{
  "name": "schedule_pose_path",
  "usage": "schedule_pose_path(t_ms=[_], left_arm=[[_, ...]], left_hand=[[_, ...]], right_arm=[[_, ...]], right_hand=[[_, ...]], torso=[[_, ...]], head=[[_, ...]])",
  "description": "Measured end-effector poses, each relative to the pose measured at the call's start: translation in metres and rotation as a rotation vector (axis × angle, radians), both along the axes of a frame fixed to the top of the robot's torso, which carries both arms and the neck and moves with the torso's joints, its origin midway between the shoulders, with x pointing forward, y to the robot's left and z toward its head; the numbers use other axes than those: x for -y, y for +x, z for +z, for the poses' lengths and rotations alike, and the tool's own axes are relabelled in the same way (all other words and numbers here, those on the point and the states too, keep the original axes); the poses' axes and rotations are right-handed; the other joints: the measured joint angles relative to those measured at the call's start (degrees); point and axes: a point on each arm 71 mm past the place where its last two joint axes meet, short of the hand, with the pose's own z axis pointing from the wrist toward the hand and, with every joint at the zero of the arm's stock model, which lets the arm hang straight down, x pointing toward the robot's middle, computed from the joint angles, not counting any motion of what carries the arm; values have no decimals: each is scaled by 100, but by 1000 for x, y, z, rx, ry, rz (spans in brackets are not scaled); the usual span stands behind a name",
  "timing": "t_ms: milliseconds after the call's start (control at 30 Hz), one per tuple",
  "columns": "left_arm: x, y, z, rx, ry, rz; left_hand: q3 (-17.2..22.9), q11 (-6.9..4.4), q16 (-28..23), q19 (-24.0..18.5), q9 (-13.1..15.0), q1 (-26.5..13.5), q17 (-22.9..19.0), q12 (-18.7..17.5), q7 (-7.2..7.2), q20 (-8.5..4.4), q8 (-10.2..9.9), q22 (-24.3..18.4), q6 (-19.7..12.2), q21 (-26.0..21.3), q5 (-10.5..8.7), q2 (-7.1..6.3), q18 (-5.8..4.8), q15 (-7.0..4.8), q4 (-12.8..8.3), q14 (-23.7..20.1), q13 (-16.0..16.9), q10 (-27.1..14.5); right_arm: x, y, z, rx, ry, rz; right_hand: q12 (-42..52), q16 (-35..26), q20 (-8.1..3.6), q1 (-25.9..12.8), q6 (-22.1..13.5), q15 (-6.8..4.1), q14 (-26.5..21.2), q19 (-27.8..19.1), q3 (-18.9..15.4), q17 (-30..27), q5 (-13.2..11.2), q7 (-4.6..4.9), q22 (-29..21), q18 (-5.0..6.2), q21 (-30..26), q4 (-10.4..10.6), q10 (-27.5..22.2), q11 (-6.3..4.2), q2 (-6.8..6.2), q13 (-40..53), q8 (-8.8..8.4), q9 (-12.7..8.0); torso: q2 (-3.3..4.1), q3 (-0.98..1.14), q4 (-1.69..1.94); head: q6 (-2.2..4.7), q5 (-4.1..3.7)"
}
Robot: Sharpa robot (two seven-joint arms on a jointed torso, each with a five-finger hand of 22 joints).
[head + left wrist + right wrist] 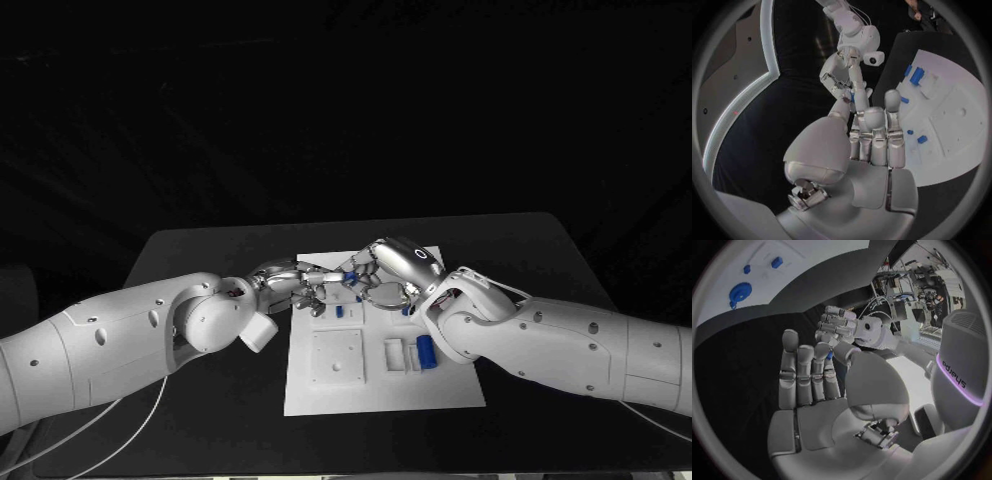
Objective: Assemble the parts on the task board
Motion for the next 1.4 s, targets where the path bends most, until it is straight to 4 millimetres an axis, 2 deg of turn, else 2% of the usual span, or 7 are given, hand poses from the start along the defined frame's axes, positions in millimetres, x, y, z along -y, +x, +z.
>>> schedule_pose_path(t_ms=[233,433,1000,1200,1400], left_arm=[[0,-1,0,0,2,-3],[1,-1,0,-1,2,-7],[1,-3,-1,-6,-3,-23],[3,-3,0,-6,-8,-31],[5,-2,2,0,-15,-34]], left_hand=[[-49,19,0,-21,4,-41,-5,0,84,21,1,0,-186,0,0,-40,0,8,2,-8,-4,-20],[-128,60,0,-42,-2,-70,-5,0,131,42,11,-1,-341,0,1,-235,0,29,14,-28,-4,-60],[-171,71,23,-61,-1,-51,-5,0,121,62,3,-1,-455,0,0,-402,0,52,44,-50,-10,-71],[-96,71,23,-61,-1,93,-5,-1,109,62,-3,-1,-461,0,0,-377,0,31,-31,-71,-10,-71],[-57,71,45,-73,-1,173,-10,23,40,50,-14,-2,-318,0,1,-298,0,18,-69,-85,-10,-71]], right_arm=[[0,0,0,-4,-4,2],[0,0,-1,-9,-7,2],[-1,0,-1,-20,-15,9],[-2,-1,-2,-26,-19,17],[-3,-2,-5,-39,-28,27]], right_hand=[[0,0,0,1,-1,0,0,0,0,5,0,1,0,0,0,0,0,0,-2,7,3,0],[0,0,0,2,-2,0,0,0,-1,5,0,2,0,0,0,-1,0,0,-2,7,3,-1],[0,0,0,-32,-5,0,0,0,6,17,0,5,4,1,21,-40,0,0,30,23,0,-6],[0,0,0,-31,-6,0,0,0,6,16,0,6,3,1,21,-40,0,0,30,22,-20,-4],[0,0,0,-31,-6,0,0,0,5,16,0,6,3,0,21,-41,0,0,29,22,-21,5]], torso=[[0,-1,1],[0,-1,1],[0,-1,1],[0,-1,0],[0,1,0]], head=[[-2,-4],[4,-5],[-11,-9],[-19,-16],[-20,-16]])
